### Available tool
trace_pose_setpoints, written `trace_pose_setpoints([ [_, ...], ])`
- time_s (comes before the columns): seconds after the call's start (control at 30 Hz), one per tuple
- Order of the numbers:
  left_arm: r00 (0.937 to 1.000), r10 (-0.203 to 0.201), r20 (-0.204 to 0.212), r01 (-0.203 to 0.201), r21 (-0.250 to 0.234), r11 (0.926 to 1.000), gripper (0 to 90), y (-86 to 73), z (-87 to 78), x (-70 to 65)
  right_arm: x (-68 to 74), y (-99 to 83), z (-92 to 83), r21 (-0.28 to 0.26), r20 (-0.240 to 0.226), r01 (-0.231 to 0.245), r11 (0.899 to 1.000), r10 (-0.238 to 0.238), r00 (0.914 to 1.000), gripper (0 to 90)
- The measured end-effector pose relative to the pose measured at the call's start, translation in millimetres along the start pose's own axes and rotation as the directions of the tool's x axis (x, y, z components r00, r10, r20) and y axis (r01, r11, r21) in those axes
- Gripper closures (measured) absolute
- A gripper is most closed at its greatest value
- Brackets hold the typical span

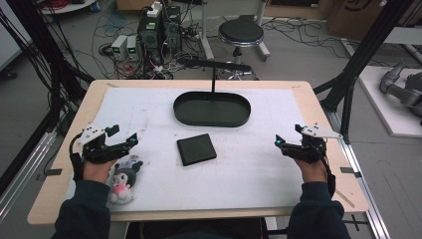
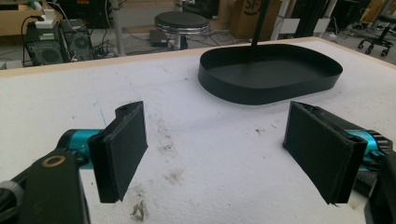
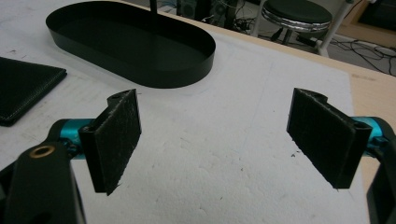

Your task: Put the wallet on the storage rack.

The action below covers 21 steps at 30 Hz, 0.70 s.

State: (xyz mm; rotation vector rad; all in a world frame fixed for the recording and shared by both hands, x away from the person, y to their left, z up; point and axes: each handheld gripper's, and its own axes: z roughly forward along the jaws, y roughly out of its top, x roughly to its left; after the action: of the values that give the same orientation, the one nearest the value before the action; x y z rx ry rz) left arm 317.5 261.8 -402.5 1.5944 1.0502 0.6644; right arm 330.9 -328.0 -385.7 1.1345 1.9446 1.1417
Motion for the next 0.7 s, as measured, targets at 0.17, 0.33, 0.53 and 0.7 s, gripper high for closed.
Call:
trace_pose_setpoints([
  [0.17, 1.0000, -0.002, 0.002, 0.002, 0.004, 1.0000, 21.2, -0.5, 1.3, -0.1, 0.0, -0.7, 0.8, 0.003, 0.001, -0.004, 1.000, 0.004, 1.0000, 17.9],
  [0.33, 1.0000, -0.002, 0.003, 0.002, 0.008, 1.0000, 21.2, -0.2, 3.3, -0.3, -0.7, -1.9, 3.4, 0.008, -0.001, 0.000, 1.000, 0.000, 1.0000, 17.9],
  [0.53, 1.0000, -0.005, 0.002, 0.005, 0.015, 0.9999, 21.4, 0.0, 6.3, 0.0, -3.4, -4.3, 5.2, 0.016, -0.008, -0.003, 1.000, 0.003, 1.0000, 18.1],
  [0.7, 0.9992, 0.017, 0.036, -0.018, 0.024, 0.9996, 23.4, 1.3, 8.7, -6.7, -1.3, -7.3, 0.7, 0.024, 0.002, 0.009, 1.000, -0.009, 1.0000, 20.5],
])
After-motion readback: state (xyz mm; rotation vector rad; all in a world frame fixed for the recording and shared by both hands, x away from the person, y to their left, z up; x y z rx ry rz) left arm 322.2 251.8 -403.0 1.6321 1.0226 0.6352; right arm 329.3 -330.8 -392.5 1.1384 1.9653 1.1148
